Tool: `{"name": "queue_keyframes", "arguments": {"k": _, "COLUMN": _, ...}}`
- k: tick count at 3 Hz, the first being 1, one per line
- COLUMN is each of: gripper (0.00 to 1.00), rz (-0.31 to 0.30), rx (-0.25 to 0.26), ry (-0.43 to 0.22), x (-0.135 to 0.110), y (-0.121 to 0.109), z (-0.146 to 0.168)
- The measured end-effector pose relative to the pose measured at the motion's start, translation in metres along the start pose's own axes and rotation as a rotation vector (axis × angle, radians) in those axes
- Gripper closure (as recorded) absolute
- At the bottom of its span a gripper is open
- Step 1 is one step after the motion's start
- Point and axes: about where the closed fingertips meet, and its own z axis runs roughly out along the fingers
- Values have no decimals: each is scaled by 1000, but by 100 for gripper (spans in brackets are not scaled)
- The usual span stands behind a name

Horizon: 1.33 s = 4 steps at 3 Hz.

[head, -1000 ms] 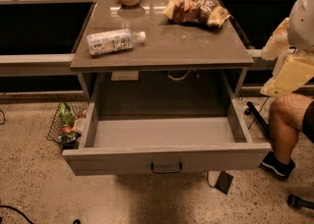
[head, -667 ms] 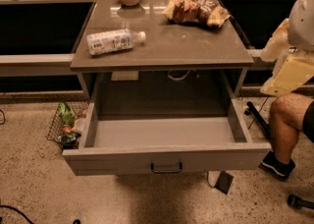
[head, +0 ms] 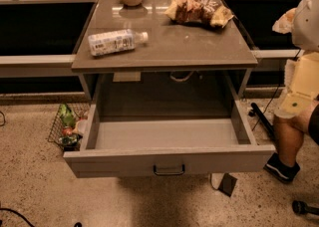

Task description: Place blue plastic bottle into top drawer

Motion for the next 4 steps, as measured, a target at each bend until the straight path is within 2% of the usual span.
{"name": "queue_keyframes", "arguments": {"k": 1, "gripper": 0, "rz": 0, "rx": 0, "ry": 0, "x": 0, "y": 0, "z": 0}}
{"name": "queue_keyframes", "arguments": {"k": 3, "gripper": 49, "rz": 0, "rx": 0, "ry": 0, "x": 0, "y": 0, "z": 0}}
{"name": "queue_keyframes", "arguments": {"k": 4, "gripper": 48, "rz": 0, "rx": 0, "ry": 0, "x": 0, "y": 0, "z": 0}}
